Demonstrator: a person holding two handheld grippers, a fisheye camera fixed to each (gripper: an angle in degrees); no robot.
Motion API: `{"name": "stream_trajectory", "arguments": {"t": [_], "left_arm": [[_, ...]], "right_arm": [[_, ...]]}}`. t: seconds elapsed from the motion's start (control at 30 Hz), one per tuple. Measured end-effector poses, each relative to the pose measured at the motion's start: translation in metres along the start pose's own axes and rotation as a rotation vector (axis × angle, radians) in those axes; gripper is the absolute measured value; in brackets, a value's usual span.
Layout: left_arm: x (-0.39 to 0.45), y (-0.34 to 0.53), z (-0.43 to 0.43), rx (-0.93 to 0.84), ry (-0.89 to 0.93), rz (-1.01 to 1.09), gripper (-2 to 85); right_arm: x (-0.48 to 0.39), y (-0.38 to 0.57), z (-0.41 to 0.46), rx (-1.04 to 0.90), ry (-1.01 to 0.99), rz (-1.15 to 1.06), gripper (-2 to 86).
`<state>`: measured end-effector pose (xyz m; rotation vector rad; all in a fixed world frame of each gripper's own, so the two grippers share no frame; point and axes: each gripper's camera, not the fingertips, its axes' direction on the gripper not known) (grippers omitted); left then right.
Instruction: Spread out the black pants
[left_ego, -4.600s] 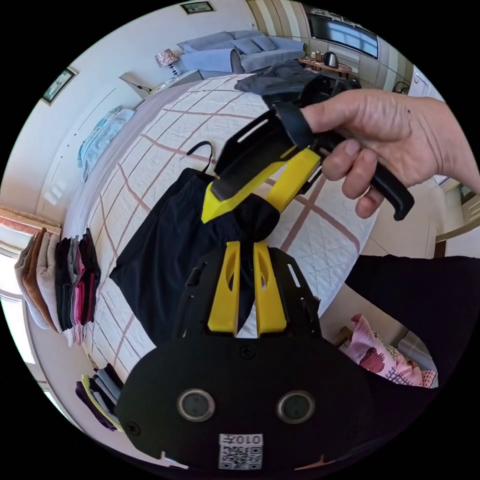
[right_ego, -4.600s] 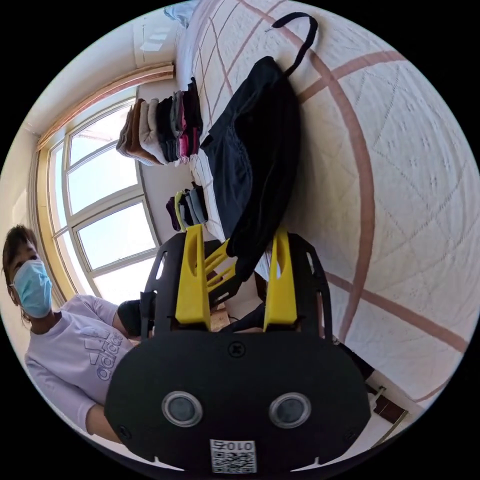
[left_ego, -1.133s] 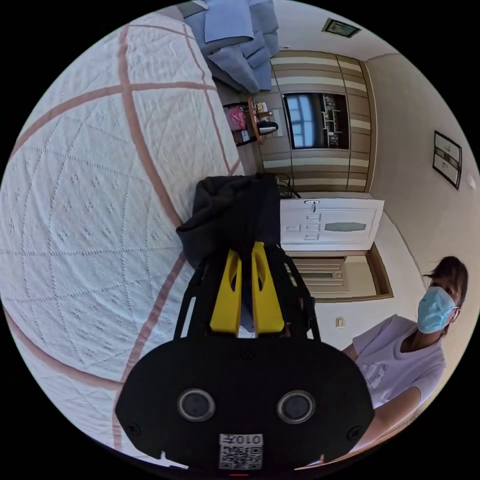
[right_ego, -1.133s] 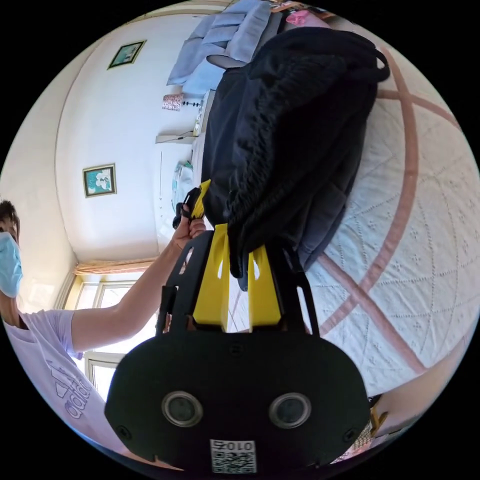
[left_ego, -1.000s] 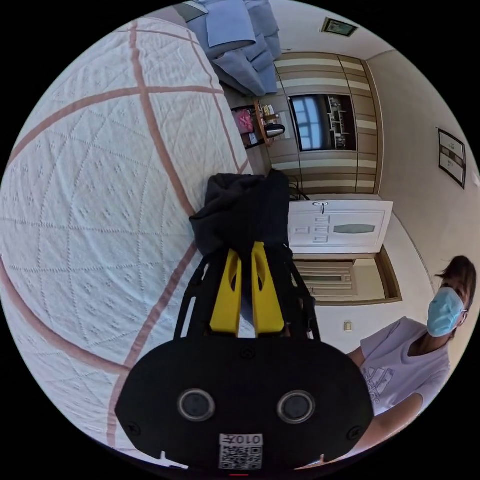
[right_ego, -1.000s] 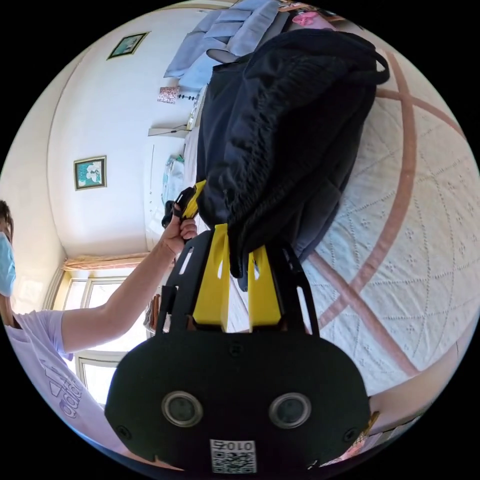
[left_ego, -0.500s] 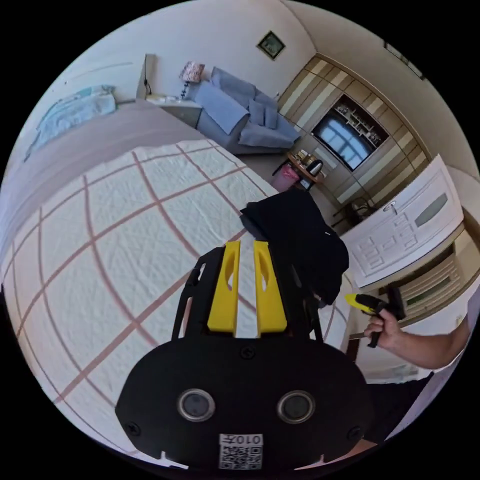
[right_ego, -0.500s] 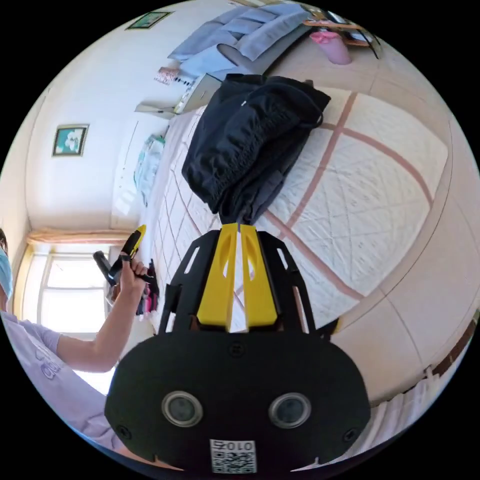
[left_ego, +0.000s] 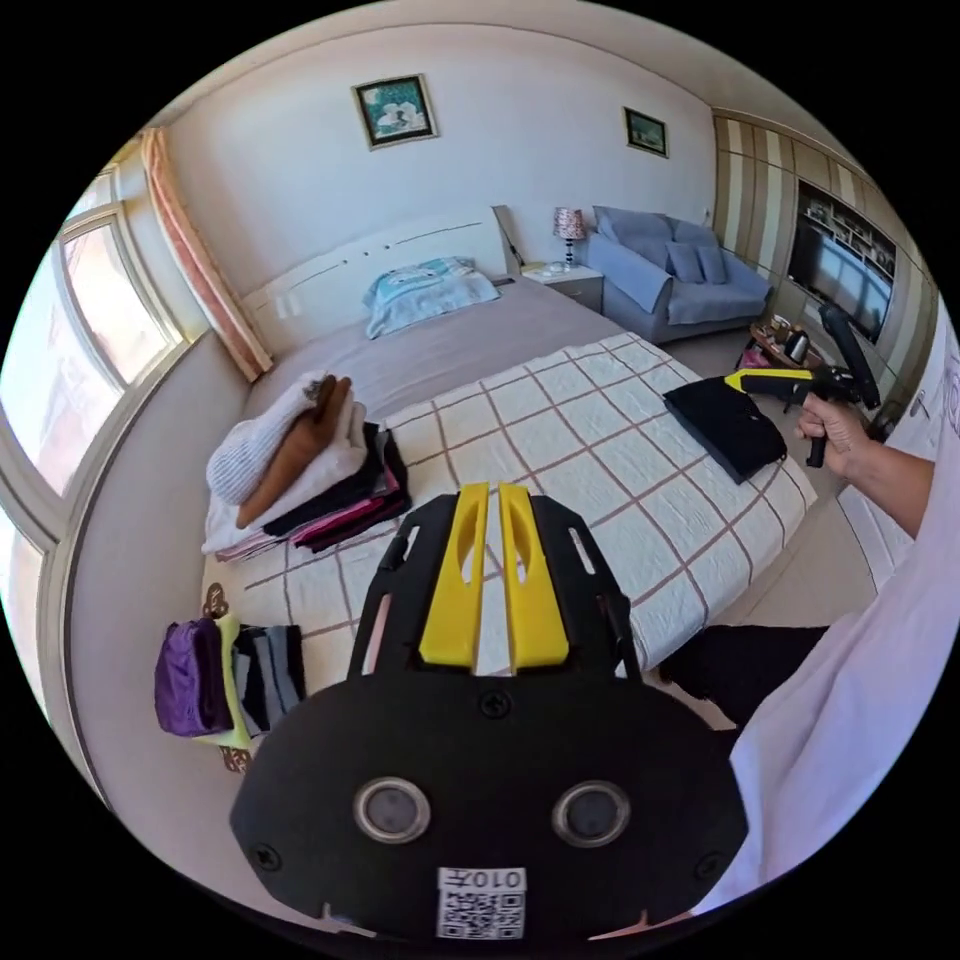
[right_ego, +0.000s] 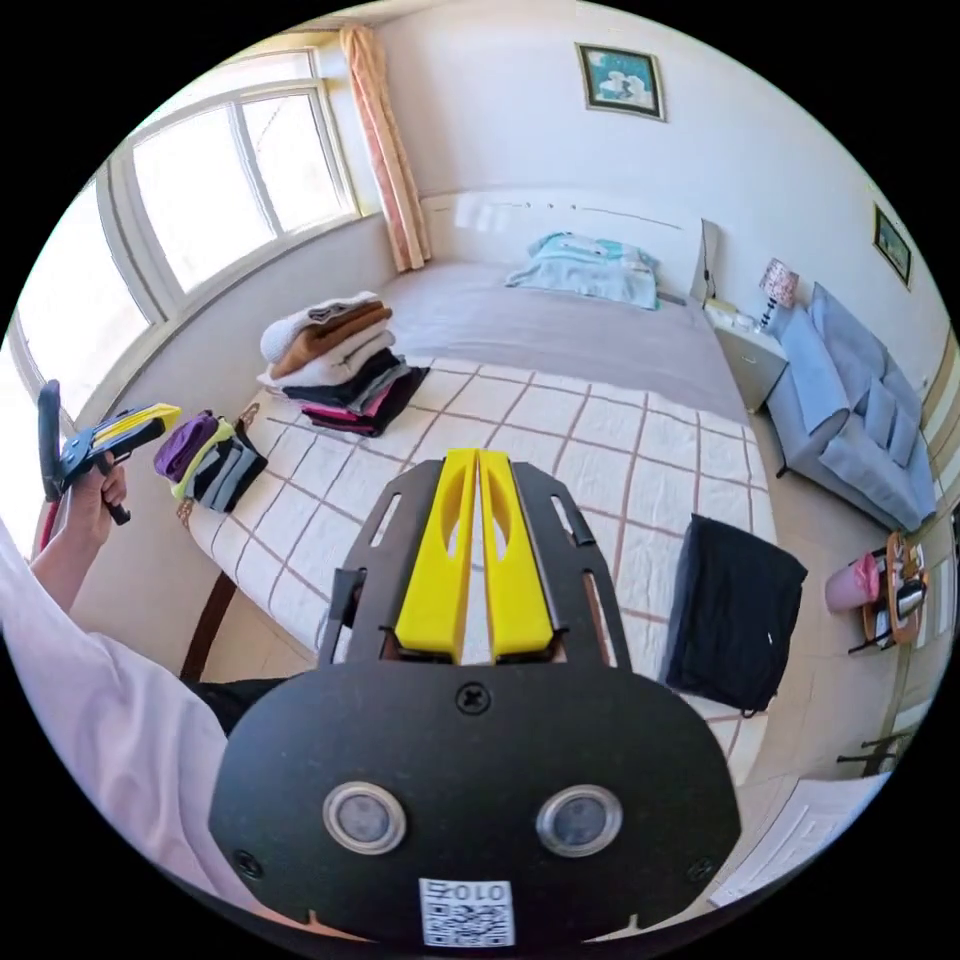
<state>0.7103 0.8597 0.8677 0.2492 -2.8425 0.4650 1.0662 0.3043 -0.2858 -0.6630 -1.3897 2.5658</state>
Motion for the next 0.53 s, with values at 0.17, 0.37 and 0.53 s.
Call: {"name": "stream_trajectory", "arguments": {"t": [0.17, 0.37, 0.53], "left_arm": [[-0.052, -0.027, -0.122, 0.092, -0.286, -0.087, -0.1], [-0.065, -0.054, -0.240, 0.092, -0.550, -0.272, -0.1], [-0.020, -0.104, -0.311, 0.075, -0.690, -0.272, 0.1]], "right_arm": [[-0.134, -0.099, -0.049, 0.170, 0.011, -0.237, 1.8], [-0.211, -0.148, -0.101, 0.268, -0.089, -0.425, 2.3], [-0.235, -0.163, -0.123, 0.250, -0.225, -0.517, 6.3]]}}
